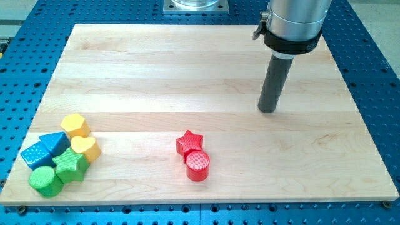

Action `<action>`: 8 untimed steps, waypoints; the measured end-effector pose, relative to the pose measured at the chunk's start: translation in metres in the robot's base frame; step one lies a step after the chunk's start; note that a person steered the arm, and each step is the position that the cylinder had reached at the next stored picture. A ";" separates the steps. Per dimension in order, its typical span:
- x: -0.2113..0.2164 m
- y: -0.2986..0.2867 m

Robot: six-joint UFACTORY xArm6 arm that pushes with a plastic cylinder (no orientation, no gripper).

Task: Move the star above the red circle

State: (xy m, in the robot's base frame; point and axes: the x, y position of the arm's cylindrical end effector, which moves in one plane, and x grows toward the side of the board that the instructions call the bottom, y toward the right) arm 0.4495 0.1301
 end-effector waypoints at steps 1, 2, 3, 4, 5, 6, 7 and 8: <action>0.000 0.000; 0.010 0.000; 0.019 -0.001; 0.026 -0.003; 0.107 -0.015; 0.169 -0.031; 0.169 -0.033; 0.165 -0.097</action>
State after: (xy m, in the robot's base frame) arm 0.6143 0.0334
